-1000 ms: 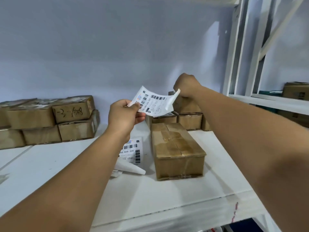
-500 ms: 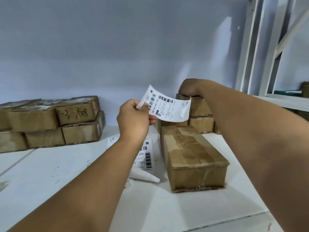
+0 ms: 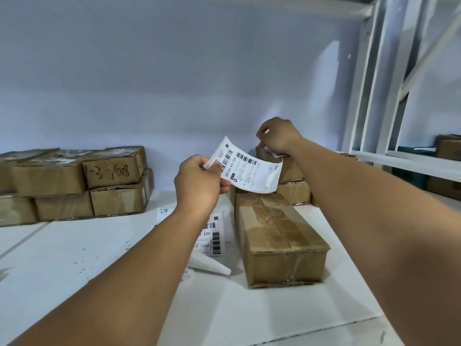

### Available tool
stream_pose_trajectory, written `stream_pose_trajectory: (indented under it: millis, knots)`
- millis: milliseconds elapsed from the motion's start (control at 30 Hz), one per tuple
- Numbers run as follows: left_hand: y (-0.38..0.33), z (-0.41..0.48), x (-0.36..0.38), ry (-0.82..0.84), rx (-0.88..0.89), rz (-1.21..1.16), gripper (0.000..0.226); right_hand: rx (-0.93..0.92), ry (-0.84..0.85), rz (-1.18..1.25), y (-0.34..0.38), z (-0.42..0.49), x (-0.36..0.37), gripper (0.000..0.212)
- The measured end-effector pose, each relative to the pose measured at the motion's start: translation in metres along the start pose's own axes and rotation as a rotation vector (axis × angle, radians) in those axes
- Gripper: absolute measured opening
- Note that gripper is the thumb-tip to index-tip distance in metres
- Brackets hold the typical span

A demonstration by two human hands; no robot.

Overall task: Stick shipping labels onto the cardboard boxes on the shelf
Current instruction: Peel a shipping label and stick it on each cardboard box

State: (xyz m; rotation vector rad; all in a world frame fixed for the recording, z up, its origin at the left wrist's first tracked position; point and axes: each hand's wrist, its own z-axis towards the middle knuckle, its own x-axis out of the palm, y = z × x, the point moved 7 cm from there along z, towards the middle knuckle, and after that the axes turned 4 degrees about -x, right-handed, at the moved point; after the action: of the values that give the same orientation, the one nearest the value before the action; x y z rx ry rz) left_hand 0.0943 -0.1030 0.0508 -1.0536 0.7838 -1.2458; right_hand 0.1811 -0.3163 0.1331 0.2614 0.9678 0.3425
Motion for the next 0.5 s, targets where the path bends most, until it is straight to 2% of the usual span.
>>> stream_pose_trajectory:
  millis: [100,167,233,300,400,500]
  knots:
    - [-0.003,-0.002,-0.002,-0.008,0.002,-0.011,0.02,0.025,-0.228,0.209,0.002,-0.012,-0.032,0.025]
    - [-0.006,-0.003,-0.004,-0.012,0.011,-0.018,0.021,0.006,-0.274,0.323,0.011,-0.024,-0.05,0.024]
    - [-0.01,-0.005,-0.004,0.004,0.017,-0.023,0.02,0.021,-0.22,0.482,0.018,-0.038,-0.059,0.021]
    - [-0.013,-0.008,-0.002,0.047,0.008,-0.02,0.018,0.062,-0.066,0.597,0.029,-0.059,-0.057,0.02]
    - [-0.016,-0.013,0.004,0.144,-0.034,-0.059,0.015,0.099,0.139,0.614,0.037,-0.094,-0.044,0.029]
    - [-0.021,-0.019,0.01,0.198,-0.051,-0.09,0.013,0.111,0.122,0.781,0.034,-0.12,-0.033,0.015]
